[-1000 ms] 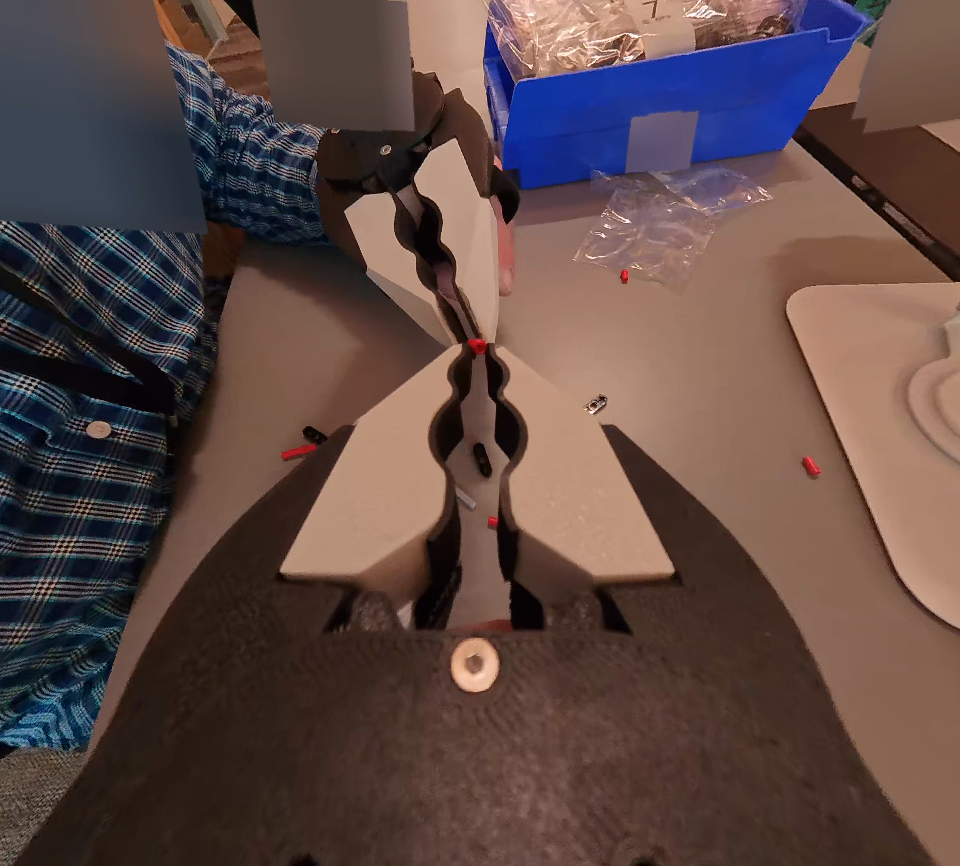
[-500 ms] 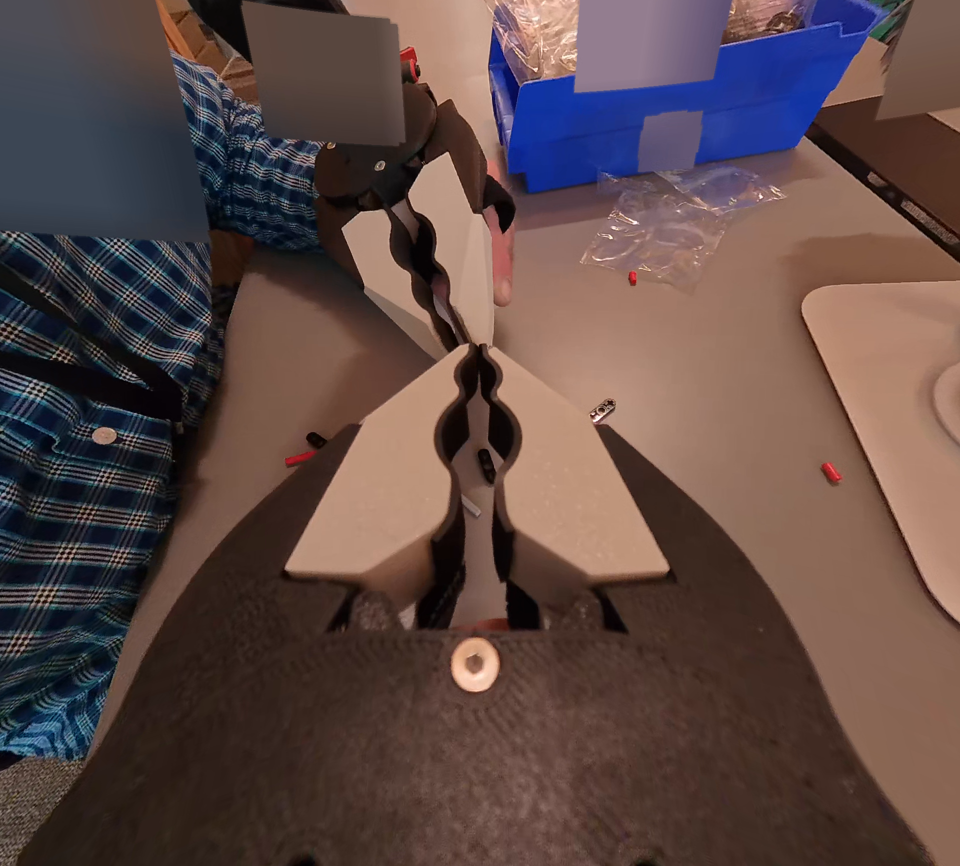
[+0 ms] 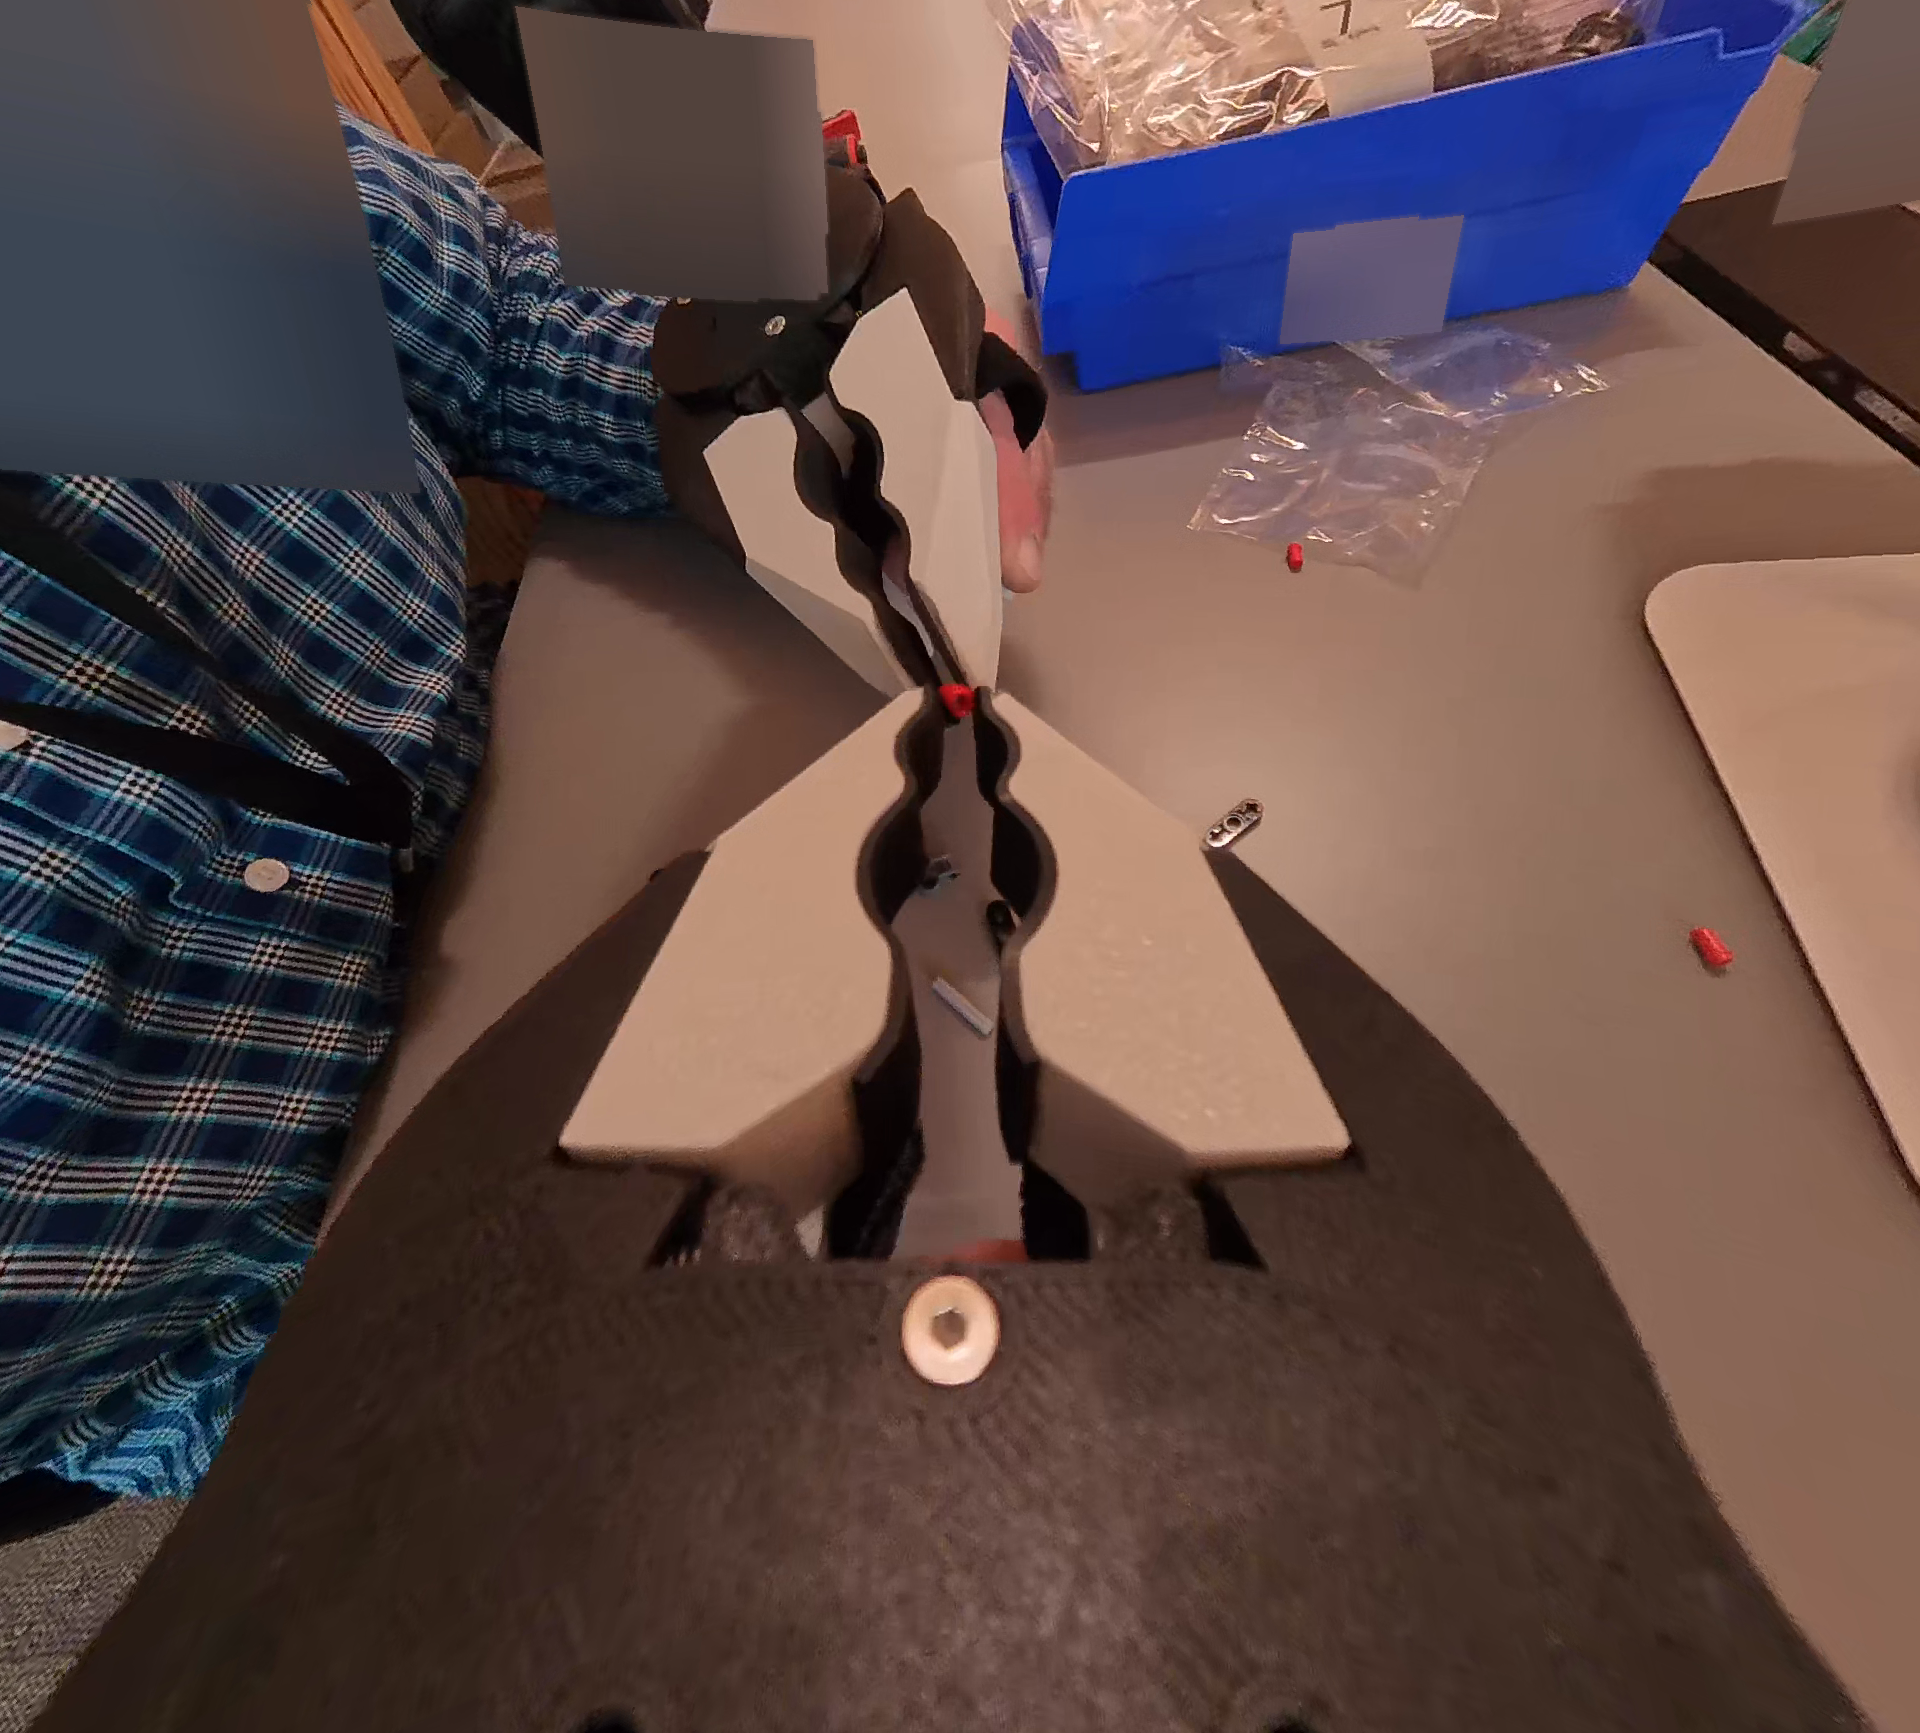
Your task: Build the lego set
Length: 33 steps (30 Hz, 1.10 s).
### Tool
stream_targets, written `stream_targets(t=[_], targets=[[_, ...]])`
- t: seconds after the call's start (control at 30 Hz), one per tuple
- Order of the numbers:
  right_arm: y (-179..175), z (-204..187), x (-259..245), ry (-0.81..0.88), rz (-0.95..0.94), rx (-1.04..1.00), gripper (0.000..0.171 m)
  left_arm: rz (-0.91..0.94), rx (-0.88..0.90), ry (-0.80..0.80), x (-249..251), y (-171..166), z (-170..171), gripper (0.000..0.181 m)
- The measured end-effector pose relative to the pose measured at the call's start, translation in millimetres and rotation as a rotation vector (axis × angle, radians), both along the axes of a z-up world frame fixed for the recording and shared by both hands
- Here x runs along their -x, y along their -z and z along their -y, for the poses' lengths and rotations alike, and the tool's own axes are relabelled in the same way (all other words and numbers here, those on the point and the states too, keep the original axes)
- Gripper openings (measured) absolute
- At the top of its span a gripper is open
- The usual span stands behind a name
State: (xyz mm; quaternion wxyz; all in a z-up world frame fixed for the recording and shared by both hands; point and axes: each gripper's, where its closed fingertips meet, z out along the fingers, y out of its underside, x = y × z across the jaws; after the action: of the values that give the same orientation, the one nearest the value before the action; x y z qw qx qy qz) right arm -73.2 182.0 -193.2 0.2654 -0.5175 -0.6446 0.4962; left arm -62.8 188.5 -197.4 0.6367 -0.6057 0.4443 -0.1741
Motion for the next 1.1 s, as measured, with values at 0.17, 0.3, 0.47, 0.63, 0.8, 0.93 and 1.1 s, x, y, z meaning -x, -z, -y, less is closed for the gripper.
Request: stream_targets(t=[0.17, 0.3, 0.47, 0.63, 0.8, 0.93, 1.1], targets=[[0, 0, 0, 0.0, -0.004, 0.008, 0.002, 0.0, 0.004, 0.002, 0, 1, 0, 0.003], [8, -3, 1, 0.009, 0.016, -0.042, 0.002, -0.06, 0.05, -0.025, 5, 13, -3, 0.009], [35, -14, 6, 0.033, 0.111, -0.203, 0.002, -0.193, 0.25, -0.038, 21, 59, -3, 0.027], [73, -13, 17, -0.001, 0.228, -0.38, 0.002, -0.356, 0.344, -0.118, 37, 97, -10, 0.02], [94, -16, 25, -0.035, 0.291, -0.456, 0.002, -0.443, 0.396, -0.136, 42, 117, -12, 0.018], [103, -16, 27, -0.062, 0.329, -0.5, 0.002, -0.448, 0.404, -0.128, 40, 120, -12, 0.008], [110, -17, 28, -0.075, 0.353, -0.527, 0.002, -0.451, 0.398, -0.12, 39, 120, -12, 0.007]])
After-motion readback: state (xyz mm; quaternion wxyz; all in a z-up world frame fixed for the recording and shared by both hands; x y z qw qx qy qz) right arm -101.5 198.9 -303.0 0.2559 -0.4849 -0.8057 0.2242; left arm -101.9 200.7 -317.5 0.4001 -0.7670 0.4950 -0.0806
